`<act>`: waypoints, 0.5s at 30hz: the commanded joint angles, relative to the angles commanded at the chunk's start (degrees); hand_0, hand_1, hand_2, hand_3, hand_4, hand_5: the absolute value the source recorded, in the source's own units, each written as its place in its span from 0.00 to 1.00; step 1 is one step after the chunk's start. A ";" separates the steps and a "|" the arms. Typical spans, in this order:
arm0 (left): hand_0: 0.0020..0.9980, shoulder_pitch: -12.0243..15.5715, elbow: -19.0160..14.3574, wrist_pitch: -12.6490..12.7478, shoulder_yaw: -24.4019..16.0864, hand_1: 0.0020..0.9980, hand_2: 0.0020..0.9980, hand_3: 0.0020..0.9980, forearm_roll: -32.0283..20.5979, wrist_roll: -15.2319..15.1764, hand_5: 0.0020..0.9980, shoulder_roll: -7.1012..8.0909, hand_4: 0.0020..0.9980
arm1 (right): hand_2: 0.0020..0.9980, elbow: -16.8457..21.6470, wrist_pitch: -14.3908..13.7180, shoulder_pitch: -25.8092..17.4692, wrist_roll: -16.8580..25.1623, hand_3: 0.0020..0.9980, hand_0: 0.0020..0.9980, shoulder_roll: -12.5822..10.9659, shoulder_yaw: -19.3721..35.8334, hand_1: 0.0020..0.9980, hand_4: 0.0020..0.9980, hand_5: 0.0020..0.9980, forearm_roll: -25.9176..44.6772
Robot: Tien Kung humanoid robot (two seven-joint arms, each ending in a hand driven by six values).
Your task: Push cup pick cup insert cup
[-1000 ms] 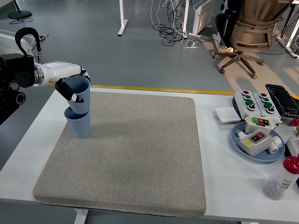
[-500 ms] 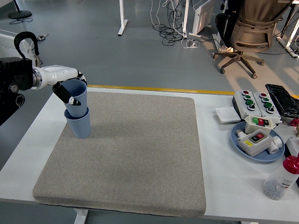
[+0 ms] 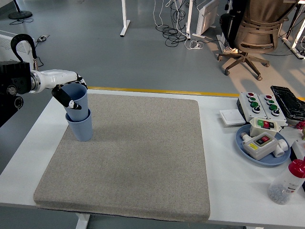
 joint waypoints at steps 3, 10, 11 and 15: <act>1.00 0.14 0.48 1.50 0.47 1.00 1.00 1.00 -0.79 -0.31 0.40 -0.09 0.97 | 0.62 -0.01 0.02 0.06 0.01 0.57 0.67 0.00 0.02 0.61 0.10 0.45 -0.02; 1.00 0.42 2.31 5.05 2.00 1.00 1.00 1.00 -3.46 2.66 0.46 -0.30 1.00 | 0.62 -0.04 0.07 0.15 -0.04 0.57 0.67 0.00 0.20 0.61 0.10 0.45 -0.30; 1.00 0.57 2.61 5.19 2.19 1.00 1.00 1.00 -3.86 3.03 0.46 -0.28 1.00 | 0.62 -0.05 0.06 0.16 -0.04 0.57 0.67 0.01 0.23 0.61 0.10 0.45 -0.26; 1.00 1.16 2.94 7.72 1.93 1.00 1.00 1.00 -5.50 3.27 0.49 -0.23 1.00 | 0.62 -0.07 0.07 0.22 -0.04 0.57 0.67 0.06 0.29 0.61 0.10 0.44 -0.27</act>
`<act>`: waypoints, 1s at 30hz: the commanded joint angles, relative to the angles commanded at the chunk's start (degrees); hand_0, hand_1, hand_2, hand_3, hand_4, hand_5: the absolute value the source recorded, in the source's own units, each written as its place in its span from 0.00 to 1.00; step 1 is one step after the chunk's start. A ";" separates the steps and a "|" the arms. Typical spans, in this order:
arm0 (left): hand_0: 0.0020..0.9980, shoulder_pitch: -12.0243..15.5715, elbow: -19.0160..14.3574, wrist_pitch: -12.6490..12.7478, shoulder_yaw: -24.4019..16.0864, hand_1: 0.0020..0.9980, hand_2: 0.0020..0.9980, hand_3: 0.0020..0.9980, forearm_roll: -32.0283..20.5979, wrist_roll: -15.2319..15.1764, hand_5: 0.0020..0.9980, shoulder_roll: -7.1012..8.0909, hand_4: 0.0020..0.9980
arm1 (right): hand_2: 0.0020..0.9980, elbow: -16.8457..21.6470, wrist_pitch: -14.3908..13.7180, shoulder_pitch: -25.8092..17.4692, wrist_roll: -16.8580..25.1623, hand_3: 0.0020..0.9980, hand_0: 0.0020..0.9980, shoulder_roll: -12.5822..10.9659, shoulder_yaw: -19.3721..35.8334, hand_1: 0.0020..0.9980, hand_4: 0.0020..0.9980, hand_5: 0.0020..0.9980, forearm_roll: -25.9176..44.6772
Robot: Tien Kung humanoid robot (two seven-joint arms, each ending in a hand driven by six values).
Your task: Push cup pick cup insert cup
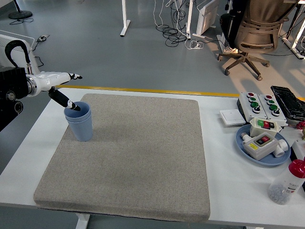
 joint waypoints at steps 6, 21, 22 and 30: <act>0.98 1.61 -2.41 11.97 -2.80 0.97 1.00 1.00 -5.07 -0.55 0.76 0.66 0.83 | 0.62 -0.02 0.00 -0.02 0.12 0.57 0.67 0.03 -0.15 0.61 0.10 0.44 0.33; 0.80 21.39 -24.12 32.43 -31.14 0.84 0.86 0.87 -36.07 1.48 1.00 2.78 0.61 | 0.62 -0.17 -0.03 -0.28 0.52 0.57 0.67 -0.17 -0.85 0.61 0.10 0.44 1.77; 0.80 23.49 -26.12 32.33 -33.72 0.84 0.86 0.87 -38.67 0.55 1.00 2.18 0.61 | 0.62 -0.20 -0.01 -0.29 0.59 0.57 0.67 -0.17 -0.94 0.61 0.10 0.44 1.98; 0.87 37.36 -37.35 32.17 -47.20 0.89 0.95 0.95 -58.04 -1.47 1.00 -1.94 0.59 | 0.62 -0.31 0.14 -0.59 0.89 0.57 0.67 -0.30 -0.93 0.61 0.10 0.44 2.52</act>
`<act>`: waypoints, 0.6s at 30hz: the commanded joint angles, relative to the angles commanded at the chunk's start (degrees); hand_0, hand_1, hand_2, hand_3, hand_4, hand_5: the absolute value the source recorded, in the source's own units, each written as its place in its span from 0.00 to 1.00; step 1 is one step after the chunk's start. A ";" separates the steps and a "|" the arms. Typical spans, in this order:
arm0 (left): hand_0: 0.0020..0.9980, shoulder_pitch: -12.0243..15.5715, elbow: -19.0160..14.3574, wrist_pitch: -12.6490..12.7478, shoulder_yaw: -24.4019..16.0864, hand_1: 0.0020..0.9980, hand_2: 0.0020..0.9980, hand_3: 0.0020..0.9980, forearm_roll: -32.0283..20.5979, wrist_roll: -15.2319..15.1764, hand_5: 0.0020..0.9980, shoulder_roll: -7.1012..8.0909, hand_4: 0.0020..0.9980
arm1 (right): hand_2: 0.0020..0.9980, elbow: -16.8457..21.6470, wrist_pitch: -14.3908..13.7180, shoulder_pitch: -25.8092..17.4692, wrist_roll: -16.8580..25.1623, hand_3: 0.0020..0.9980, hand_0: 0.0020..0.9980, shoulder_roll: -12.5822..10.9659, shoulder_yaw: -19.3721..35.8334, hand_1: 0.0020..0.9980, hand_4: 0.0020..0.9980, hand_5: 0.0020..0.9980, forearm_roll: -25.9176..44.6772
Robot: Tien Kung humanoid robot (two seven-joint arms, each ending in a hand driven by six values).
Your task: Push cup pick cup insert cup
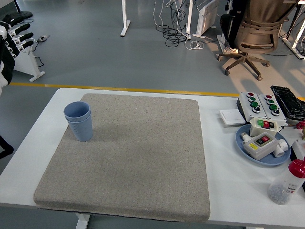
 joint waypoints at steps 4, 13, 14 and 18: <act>0.87 8.40 -4.37 -1.93 -5.96 0.89 0.95 0.95 -4.57 -0.89 1.00 -4.66 0.59 | 0.62 -0.05 0.15 -0.27 0.00 0.57 0.67 -0.09 0.35 0.61 0.10 0.44 -0.40; 0.89 25.67 -10.47 -3.64 -8.57 0.90 0.95 0.93 -3.59 -5.63 1.00 -12.97 0.57 | 0.62 -0.11 0.31 -0.83 0.01 0.57 0.67 -0.28 0.70 0.61 0.10 0.45 -0.91; 0.89 27.00 -10.50 -3.40 -7.85 0.90 0.95 0.93 -3.22 -6.57 1.00 -13.51 0.57 | 0.62 -0.11 0.36 -0.80 -0.13 0.57 0.67 -0.31 1.07 0.61 0.10 0.45 -1.51; 0.89 32.04 -11.07 -3.31 -7.21 0.90 0.95 0.93 -2.33 -8.76 1.00 -15.78 0.57 | 0.62 -0.11 0.51 -0.79 -0.41 0.57 0.67 -0.41 1.77 0.61 0.10 0.45 -3.08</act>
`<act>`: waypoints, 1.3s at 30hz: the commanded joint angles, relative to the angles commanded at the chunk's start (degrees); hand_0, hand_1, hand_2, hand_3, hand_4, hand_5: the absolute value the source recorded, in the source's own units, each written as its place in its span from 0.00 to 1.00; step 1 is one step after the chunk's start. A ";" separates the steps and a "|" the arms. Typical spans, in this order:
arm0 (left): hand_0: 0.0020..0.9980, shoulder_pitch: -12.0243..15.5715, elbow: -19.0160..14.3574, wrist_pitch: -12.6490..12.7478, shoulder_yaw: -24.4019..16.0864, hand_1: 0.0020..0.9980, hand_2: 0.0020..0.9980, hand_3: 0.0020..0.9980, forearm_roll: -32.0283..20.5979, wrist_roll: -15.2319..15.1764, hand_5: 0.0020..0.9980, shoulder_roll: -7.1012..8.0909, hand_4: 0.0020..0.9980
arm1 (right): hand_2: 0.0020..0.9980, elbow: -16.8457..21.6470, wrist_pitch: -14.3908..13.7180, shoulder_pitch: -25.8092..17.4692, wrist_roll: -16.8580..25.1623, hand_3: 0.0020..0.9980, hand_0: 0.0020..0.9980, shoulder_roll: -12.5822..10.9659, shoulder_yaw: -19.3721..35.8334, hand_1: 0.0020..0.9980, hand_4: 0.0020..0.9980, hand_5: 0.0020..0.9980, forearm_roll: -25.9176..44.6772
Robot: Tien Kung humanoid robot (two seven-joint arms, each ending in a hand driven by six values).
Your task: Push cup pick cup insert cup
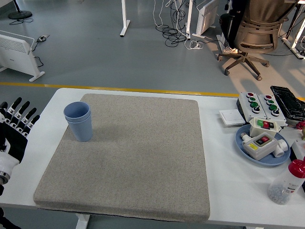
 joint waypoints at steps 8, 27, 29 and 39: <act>0.88 6.15 -1.23 -0.35 -0.39 0.89 0.94 0.89 -0.84 -0.19 1.00 -1.96 0.57 | 0.62 -0.05 0.12 0.20 0.02 0.57 0.67 -0.13 0.13 0.60 0.10 0.45 -0.45; 0.88 3.52 -1.24 -0.74 -0.96 0.89 0.94 0.89 0.81 0.11 1.00 -2.42 0.54 | 0.62 -0.27 0.01 2.53 0.27 0.57 0.67 -0.54 -0.35 0.60 0.10 0.45 0.84; 0.88 3.26 -1.12 -0.80 -1.10 0.89 0.94 0.89 0.90 0.10 1.00 -2.41 0.54 | 0.62 -0.30 -0.01 2.70 0.34 0.57 0.67 -0.69 -0.49 0.60 0.10 0.45 1.04; 0.88 2.47 -0.14 0.76 -0.75 0.89 0.93 0.88 5.57 -0.16 1.00 -2.75 0.54 | 0.62 -0.50 -0.13 3.48 1.37 0.57 0.67 -1.20 -1.99 0.60 0.10 0.45 3.57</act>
